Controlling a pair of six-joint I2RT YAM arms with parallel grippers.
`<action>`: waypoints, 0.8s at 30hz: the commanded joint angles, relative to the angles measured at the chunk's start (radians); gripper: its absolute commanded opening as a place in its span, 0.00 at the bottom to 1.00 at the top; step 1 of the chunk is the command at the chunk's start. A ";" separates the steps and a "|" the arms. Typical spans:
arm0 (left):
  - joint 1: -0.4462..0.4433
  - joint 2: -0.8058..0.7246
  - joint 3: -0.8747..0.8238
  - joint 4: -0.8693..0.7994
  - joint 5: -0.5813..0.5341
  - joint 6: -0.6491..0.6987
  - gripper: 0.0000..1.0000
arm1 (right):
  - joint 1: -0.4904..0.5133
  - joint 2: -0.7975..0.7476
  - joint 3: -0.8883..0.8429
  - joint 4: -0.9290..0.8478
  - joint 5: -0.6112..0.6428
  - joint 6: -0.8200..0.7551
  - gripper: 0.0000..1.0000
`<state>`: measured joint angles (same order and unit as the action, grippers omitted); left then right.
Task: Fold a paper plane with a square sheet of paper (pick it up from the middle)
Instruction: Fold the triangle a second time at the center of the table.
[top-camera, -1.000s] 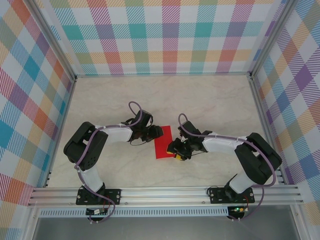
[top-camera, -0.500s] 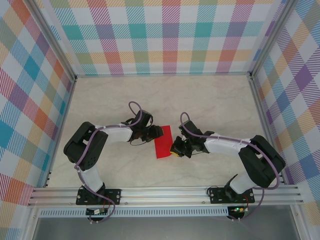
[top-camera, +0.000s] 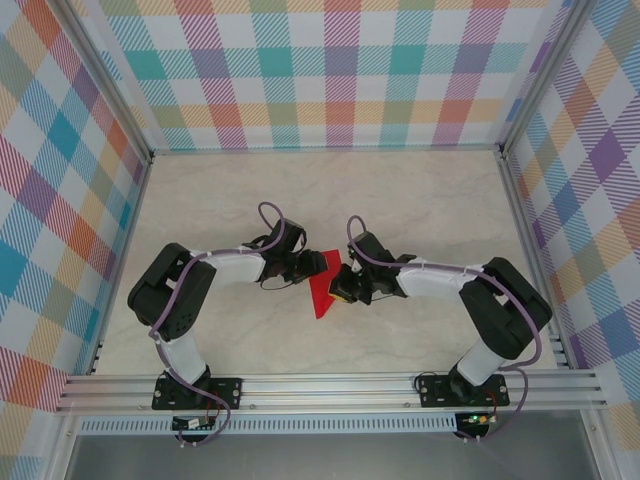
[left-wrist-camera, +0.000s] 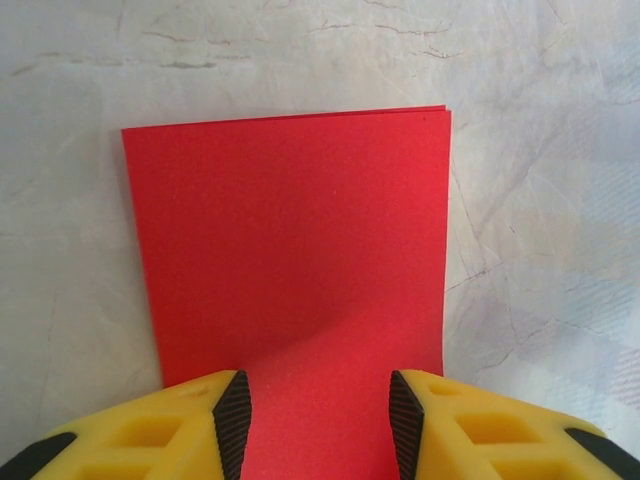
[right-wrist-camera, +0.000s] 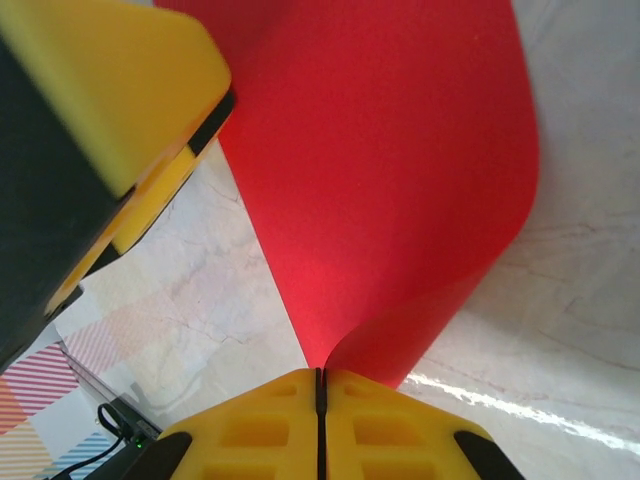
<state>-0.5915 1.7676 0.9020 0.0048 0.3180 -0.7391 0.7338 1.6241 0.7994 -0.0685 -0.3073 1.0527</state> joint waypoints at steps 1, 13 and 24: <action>-0.005 -0.092 0.020 -0.097 -0.044 0.024 0.47 | 0.001 0.025 0.035 0.002 0.013 -0.036 0.08; -0.004 -0.030 0.098 -0.154 -0.119 0.050 0.46 | 0.003 0.085 0.053 0.044 0.026 -0.070 0.08; -0.003 0.098 0.160 -0.181 -0.122 0.050 0.45 | 0.004 0.120 0.063 0.066 0.008 -0.089 0.08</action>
<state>-0.5915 1.8362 1.0485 -0.1440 0.1997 -0.7055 0.7338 1.7290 0.8417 -0.0277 -0.2966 0.9852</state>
